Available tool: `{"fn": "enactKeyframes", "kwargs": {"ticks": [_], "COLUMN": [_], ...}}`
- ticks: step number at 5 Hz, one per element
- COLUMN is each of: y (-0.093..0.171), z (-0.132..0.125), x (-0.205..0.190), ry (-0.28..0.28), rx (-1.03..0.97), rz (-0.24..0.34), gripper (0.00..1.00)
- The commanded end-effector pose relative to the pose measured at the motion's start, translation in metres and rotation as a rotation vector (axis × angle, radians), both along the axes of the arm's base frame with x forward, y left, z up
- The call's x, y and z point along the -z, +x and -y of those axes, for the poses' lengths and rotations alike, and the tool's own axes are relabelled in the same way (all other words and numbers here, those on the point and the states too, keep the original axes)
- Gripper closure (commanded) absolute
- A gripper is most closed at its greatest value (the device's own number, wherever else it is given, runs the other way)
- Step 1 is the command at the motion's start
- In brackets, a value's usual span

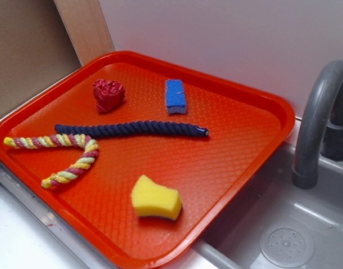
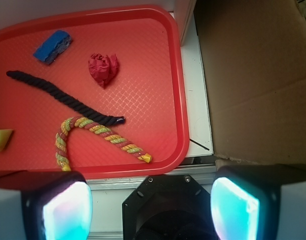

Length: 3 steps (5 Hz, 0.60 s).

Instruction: Grab the green sponge.

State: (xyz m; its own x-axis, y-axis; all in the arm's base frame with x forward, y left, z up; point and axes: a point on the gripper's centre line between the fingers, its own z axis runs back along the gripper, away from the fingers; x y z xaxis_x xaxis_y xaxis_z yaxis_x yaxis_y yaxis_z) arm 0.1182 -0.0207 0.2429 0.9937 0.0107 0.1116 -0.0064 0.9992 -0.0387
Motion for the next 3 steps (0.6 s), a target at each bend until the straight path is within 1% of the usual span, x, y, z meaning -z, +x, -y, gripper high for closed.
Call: {"fn": "enactKeyframes", "kwargs": {"ticks": [1,2,3], "y": [0.000,0.012,0.019], "z": [0.000,0.033,0.071], "x": [0.000,0.012,0.018], "ry": [0.000,0.016,0.076], "rx": [0.000,0.179,0.374], "rz": [0.000,0.008,0.018], "gripper": [0.00,0.00,0.00]}}
